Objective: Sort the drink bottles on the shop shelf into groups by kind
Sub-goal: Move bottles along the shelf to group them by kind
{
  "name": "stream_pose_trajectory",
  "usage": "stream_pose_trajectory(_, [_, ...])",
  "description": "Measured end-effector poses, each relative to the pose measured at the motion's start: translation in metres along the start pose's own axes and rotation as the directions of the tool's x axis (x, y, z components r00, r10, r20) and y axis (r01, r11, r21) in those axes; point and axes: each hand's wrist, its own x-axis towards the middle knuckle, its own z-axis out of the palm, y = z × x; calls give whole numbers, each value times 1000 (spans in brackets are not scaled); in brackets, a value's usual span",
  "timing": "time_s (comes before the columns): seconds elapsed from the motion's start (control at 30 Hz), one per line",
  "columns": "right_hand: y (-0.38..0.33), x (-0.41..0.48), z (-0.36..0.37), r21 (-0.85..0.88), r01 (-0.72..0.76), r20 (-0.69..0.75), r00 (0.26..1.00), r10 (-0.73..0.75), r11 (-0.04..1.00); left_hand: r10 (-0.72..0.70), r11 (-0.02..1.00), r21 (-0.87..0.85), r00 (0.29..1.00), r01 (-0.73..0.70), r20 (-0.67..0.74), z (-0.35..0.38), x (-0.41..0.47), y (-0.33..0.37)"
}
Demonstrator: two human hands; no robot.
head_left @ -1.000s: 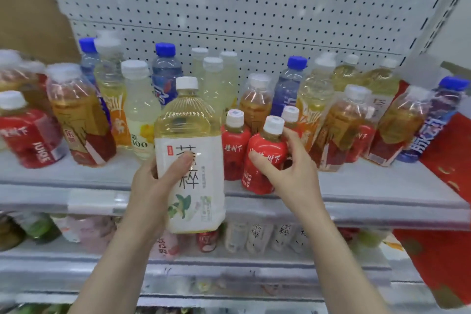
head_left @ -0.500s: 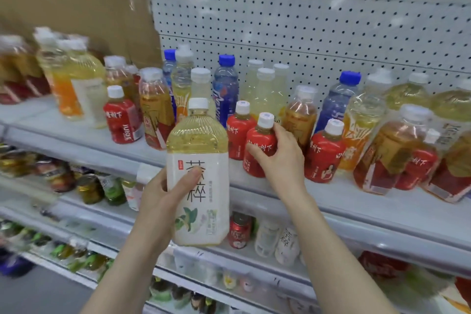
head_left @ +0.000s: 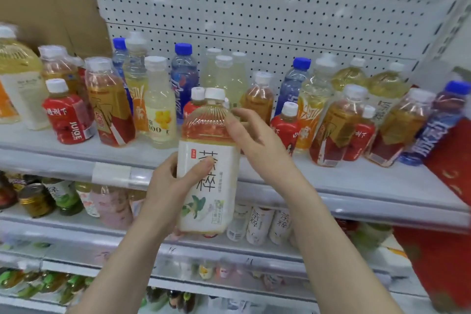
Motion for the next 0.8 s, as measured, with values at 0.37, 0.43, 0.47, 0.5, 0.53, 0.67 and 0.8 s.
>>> stream_pose_trajectory(0.37, [20, -63, -126, -83, -75, -474, 880, 27, 994, 246, 885, 247, 846, -395, 473, 136, 29, 22])
stream_pose_trajectory(0.43, [27, -73, -153, -157, -116, -580, 815, 3, 981, 335, 793, 302, 793, -529, 509, 161, 38, 26])
stream_pose_trajectory(0.47, [32, -78, -168, -173, -134, -629, 777, -5, 976, 392, 712, 351, 759, -608, 520, 174, 43, 27])
stream_pose_trajectory(0.5, [36, -82, -182, -182, -159, -672, 740, -4, 970, 450, 613, 399, 717, -682, 532, 188, 48, 28])
stream_pose_trajectory(0.53, [40, -84, -195, -187, -186, -711, 704, -2, 964, 501, 508, 444, 672, -738, 545, 202, 52, 30])
stream_pose_trajectory(0.67, [59, -88, -241, -225, -264, -817, 575, -34, 938, 486, 252, 574, 615, -779, 621, 246, 73, 29])
stream_pose_trajectory(0.8, [83, -85, -271, -248, -320, -871, 488, -65, 914, 528, 145, 620, 590, -771, 611, 261, 84, 22])
